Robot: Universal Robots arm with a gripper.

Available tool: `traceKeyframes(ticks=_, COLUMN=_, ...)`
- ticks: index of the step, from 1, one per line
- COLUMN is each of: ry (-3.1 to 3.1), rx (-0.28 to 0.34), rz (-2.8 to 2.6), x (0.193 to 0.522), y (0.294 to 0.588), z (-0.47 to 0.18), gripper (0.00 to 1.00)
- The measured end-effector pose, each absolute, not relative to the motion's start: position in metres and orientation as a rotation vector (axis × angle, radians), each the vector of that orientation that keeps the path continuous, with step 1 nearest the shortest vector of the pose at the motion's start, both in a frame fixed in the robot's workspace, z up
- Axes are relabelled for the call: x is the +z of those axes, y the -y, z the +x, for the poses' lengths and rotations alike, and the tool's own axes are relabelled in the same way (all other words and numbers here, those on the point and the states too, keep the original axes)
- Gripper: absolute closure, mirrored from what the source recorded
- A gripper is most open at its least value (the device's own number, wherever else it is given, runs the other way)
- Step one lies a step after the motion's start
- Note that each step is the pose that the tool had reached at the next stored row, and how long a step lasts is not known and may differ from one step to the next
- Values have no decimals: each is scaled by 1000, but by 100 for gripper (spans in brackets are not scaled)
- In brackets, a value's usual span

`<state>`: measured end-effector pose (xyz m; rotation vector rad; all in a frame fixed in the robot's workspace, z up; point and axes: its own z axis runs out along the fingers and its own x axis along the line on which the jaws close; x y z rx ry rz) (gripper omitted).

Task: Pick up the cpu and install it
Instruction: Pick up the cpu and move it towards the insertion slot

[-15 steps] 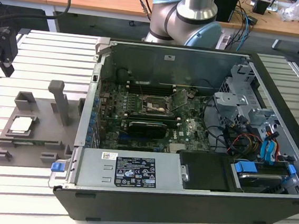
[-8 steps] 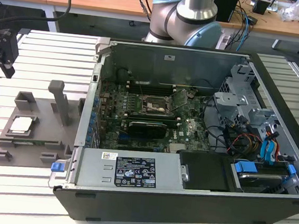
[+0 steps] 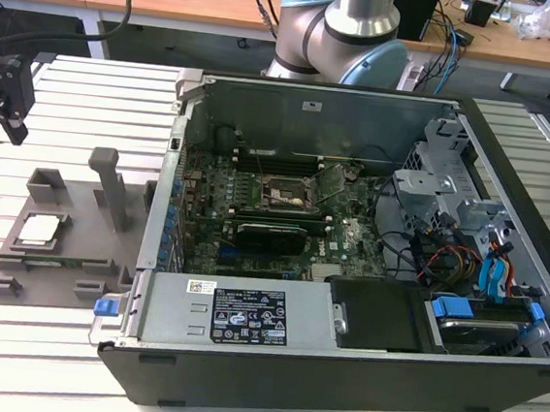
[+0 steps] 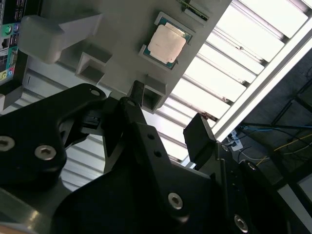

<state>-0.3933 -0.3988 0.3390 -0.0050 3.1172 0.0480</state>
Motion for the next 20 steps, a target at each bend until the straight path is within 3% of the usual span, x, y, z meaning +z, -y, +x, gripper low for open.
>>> traceKeyframes(ticks=20, ry=-3117, rx=48, rz=-5, x=330, y=399, z=-393, gripper=40)
